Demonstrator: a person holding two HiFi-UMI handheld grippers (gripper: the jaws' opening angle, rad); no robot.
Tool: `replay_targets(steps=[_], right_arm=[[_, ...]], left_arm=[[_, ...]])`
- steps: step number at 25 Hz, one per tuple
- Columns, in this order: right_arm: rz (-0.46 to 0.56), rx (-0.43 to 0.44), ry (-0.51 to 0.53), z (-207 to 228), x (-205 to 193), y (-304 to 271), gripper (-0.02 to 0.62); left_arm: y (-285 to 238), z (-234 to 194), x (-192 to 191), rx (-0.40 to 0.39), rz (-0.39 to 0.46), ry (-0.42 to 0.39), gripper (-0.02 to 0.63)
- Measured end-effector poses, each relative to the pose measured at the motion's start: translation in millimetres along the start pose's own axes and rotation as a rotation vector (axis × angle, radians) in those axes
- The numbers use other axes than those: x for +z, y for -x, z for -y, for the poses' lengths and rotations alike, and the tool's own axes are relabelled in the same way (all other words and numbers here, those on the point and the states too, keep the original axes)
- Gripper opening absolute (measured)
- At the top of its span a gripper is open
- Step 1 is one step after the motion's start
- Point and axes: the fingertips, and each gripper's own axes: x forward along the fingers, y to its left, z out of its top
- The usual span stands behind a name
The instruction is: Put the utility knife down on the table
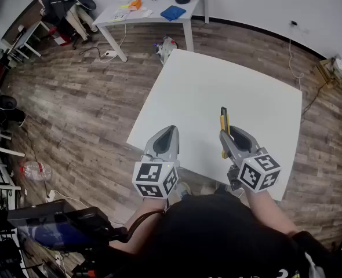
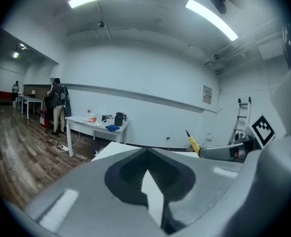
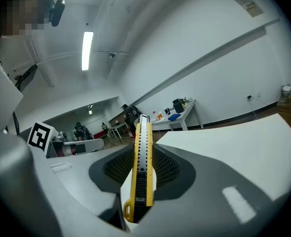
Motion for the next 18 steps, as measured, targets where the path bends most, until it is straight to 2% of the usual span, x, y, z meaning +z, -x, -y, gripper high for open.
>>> replay_targets(steps=[11,18], right_arm=[[-0.021,0.021,0.020,-3.4,-5.5,-8.9,0.135],[-0.106,0.068,0.117,-11.2,-29.3,-31.7,0.136]], left_arm=[[-0.8,-5.8,-6.3,0.017,-0.017,0.013,0.000],[6.3,-18.1,-13.4,0.054,-0.022,0.036,0.001]])
